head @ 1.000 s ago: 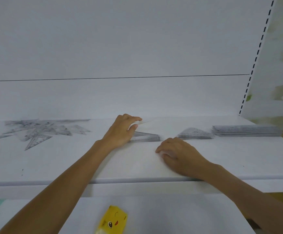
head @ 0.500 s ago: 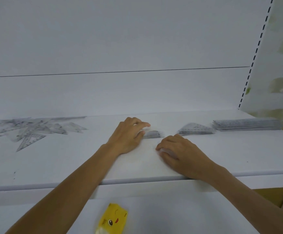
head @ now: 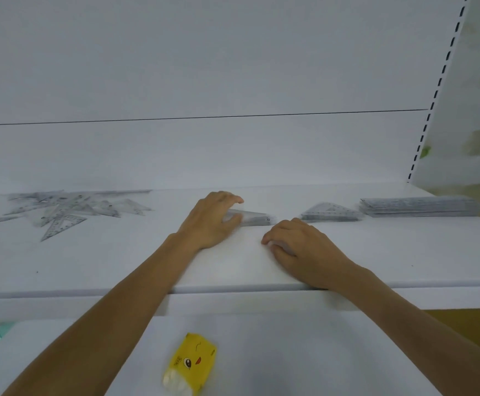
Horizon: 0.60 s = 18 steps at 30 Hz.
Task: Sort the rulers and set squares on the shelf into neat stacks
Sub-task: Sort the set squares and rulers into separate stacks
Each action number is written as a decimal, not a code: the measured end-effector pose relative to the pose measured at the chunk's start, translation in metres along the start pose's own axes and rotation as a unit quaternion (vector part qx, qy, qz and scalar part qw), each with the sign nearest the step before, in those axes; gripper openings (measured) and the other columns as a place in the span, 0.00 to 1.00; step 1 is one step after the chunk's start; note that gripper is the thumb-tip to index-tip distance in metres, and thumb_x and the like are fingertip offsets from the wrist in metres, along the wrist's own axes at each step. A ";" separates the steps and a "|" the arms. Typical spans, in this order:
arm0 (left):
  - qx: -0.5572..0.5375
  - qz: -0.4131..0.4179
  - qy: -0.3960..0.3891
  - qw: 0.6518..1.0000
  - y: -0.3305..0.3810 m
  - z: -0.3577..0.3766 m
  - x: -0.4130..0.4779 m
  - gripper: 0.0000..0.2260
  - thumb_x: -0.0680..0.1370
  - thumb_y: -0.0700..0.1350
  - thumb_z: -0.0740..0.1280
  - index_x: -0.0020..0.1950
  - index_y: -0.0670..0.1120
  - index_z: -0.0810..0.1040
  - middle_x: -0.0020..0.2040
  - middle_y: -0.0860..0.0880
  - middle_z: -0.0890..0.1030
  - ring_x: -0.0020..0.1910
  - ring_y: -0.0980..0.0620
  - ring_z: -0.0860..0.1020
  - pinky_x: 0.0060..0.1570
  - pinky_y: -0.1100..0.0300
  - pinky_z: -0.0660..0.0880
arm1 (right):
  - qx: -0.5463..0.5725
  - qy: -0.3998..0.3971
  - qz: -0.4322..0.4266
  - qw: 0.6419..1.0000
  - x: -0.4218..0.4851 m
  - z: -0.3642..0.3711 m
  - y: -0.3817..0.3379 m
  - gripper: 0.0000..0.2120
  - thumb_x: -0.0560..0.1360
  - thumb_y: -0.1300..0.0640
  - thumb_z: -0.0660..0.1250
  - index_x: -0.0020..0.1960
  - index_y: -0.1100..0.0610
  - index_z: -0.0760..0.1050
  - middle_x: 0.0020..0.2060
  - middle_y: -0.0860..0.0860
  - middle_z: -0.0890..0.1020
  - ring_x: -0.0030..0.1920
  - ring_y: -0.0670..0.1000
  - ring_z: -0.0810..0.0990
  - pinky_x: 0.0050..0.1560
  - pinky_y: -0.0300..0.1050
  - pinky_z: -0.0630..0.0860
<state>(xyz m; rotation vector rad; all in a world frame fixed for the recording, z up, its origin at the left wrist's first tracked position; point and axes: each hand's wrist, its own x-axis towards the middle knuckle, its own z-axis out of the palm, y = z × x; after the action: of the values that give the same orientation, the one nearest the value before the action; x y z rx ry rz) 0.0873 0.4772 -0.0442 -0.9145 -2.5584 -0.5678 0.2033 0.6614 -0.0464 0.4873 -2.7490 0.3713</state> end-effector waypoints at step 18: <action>0.068 -0.231 0.130 0.962 -0.062 -0.159 -0.202 0.11 0.78 0.42 0.61 0.60 0.45 0.77 0.54 0.47 0.80 0.53 0.48 0.75 0.54 0.56 0.70 | 0.215 0.047 -0.133 0.966 0.139 0.024 -0.182 0.15 0.76 0.56 0.61 0.62 0.56 0.71 0.57 0.52 0.77 0.56 0.52 0.75 0.58 0.50 0.72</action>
<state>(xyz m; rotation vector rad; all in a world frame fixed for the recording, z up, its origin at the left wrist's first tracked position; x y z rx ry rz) 0.2242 0.2530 -0.0166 -0.1730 -2.5269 -0.5828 0.1402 0.4492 0.0165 0.9072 -2.4627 0.9017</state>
